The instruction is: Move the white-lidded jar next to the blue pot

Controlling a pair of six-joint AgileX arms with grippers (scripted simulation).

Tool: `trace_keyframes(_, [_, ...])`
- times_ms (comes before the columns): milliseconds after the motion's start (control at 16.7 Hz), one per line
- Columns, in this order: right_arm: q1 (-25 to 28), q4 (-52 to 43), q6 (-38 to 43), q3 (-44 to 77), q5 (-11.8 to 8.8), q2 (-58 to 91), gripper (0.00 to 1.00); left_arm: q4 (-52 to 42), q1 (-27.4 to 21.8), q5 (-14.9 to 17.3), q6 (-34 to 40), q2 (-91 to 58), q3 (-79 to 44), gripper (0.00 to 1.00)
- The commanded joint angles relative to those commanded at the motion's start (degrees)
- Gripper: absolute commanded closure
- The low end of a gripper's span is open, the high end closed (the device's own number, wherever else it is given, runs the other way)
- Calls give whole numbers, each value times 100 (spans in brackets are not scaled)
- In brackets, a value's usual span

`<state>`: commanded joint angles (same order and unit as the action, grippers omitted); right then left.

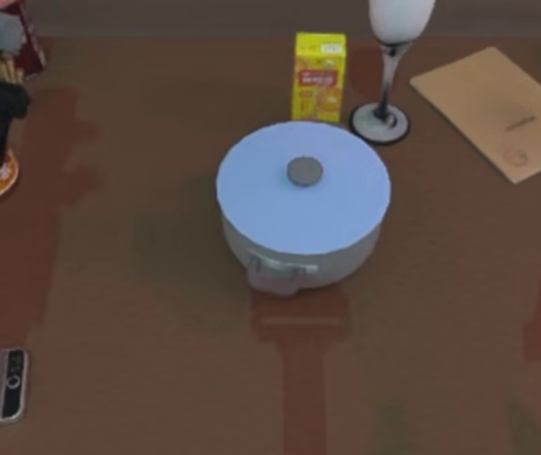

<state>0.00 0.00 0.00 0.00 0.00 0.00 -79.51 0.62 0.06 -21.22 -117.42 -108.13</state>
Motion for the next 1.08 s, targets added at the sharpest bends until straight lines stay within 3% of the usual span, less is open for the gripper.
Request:
trace_keyframes(600, [0,0,0,0,0,0,0,-116,-101,-6,206,310,316,100])
trace_keyframes(1080, [0,0,0,0,0,0,0,98,-1189,-48,2591,-532,-277,100])
